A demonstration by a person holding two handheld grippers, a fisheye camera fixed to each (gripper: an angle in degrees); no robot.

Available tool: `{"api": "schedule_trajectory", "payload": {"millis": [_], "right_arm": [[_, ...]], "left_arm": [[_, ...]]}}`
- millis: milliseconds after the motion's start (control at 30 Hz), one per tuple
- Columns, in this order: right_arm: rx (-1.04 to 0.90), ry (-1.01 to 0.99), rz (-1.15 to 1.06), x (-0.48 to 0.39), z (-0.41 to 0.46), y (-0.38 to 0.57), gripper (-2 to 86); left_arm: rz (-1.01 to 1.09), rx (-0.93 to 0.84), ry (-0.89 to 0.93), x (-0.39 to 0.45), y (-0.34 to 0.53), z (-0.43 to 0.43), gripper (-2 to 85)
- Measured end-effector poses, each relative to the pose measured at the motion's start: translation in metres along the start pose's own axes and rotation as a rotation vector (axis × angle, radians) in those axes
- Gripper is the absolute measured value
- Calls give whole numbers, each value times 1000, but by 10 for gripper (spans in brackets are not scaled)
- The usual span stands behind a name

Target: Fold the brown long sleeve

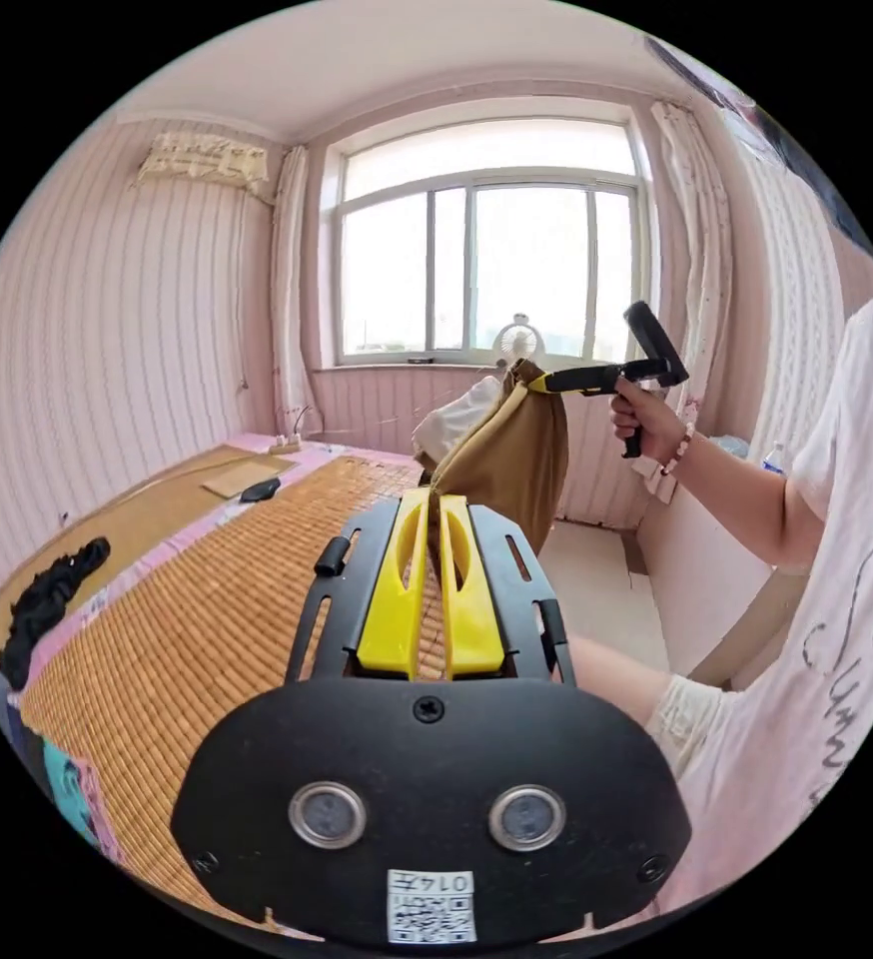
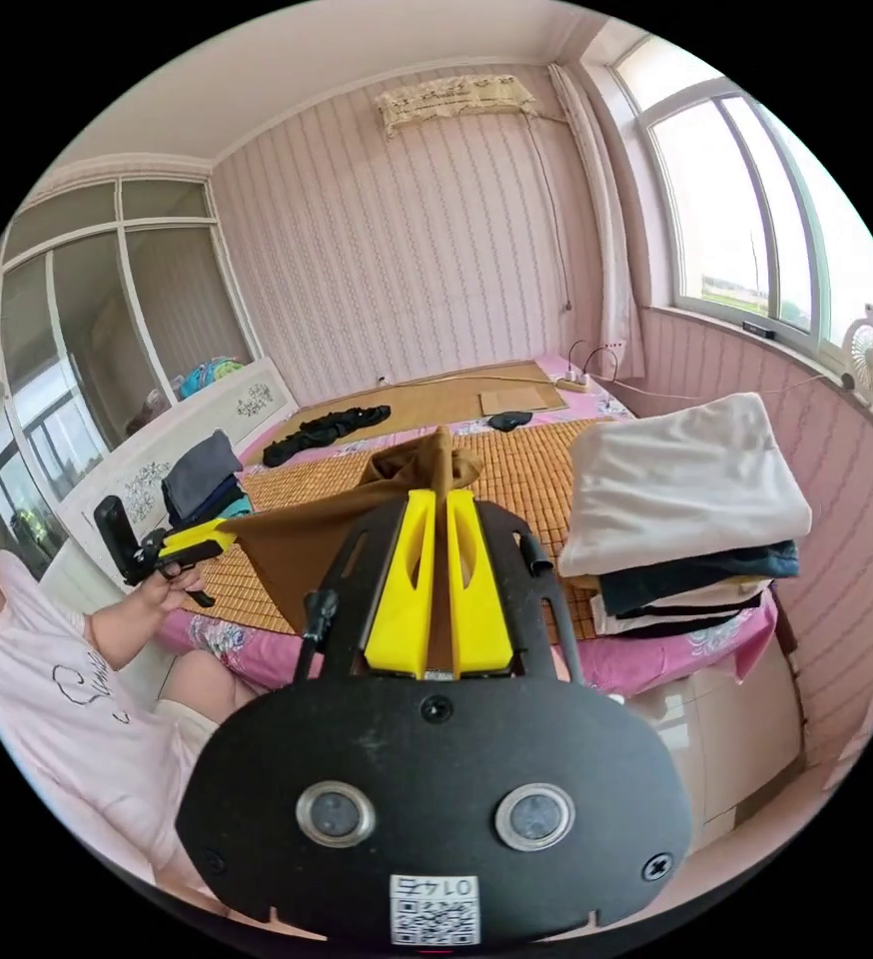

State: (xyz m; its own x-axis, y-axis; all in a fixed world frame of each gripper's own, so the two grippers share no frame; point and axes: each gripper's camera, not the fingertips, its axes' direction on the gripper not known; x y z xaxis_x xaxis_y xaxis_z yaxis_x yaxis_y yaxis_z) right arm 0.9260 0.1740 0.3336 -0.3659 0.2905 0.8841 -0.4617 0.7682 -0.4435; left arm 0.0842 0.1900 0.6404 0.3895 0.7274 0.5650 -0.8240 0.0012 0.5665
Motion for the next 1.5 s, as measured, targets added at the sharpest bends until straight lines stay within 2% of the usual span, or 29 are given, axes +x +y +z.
{"api": "schedule_trajectory", "payload": {"millis": [67, 133, 167, 233, 267, 333, 367, 500, 600, 667, 800, 900, 967, 1033, 1167, 1300, 1433, 1500], "right_arm": [[3, 117, -7, 25, -24, -38, 19], [-62, 282, 24, 73, -35, -95, 29], [-82, 332, 39, 87, -34, -107, 40], [-158, 553, 158, 150, -16, -136, 103], [-198, 580, 207, 166, -9, -138, 123], [-329, 499, 293, 195, 16, -124, 157], [-327, 476, 261, 190, 19, -117, 159], [-238, 587, 55, 134, 16, -50, 155], [-218, 483, -4, 93, 2, 3, 140], [-190, 422, -40, 60, -7, 41, 138], [-102, 452, 27, 3, -18, 134, 109], [32, 716, 51, -13, -9, 170, 60], [-4, 757, -44, -19, 5, 162, 67], [-80, 741, -72, -15, 24, 146, 101], [-57, 697, 52, 18, 35, 134, 108], [-161, 467, 86, 48, 50, 128, 138], [-163, 520, 60, 51, 64, 146, 141], [-172, 483, 50, 44, 68, 157, 141]], "left_arm": [[50, 52, 48, -3, -62, 58, 0], [14, 79, 66, -9, -107, 115, 12], [-30, 73, 54, -15, -131, 155, 38], [-105, -4, -22, -27, -150, 211, 56], [-174, -85, -48, -37, -151, 237, 59], [-200, -110, -46, -44, -140, 253, 58], [-173, -87, -75, -43, -127, 250, 57], [3, -103, -124, -21, -83, 215, 54], [49, -127, -103, -2, -43, 164, 54], [-25, -147, -96, 9, -3, 112, 55], [-177, -216, -154, 25, 65, 32, 53], [-286, -264, -222, 37, 113, -24, 49], [-321, -312, -270, 43, 133, -50, 49], [-342, -303, -277, 44, 136, -61, 51], [-304, -300, -204, 46, 124, -45, 63], [-285, -262, -83, 46, 99, -13, 73], [-222, -274, 27, 54, 78, 25, 83], [-216, -276, 67, 56, 71, 32, 85]]}}
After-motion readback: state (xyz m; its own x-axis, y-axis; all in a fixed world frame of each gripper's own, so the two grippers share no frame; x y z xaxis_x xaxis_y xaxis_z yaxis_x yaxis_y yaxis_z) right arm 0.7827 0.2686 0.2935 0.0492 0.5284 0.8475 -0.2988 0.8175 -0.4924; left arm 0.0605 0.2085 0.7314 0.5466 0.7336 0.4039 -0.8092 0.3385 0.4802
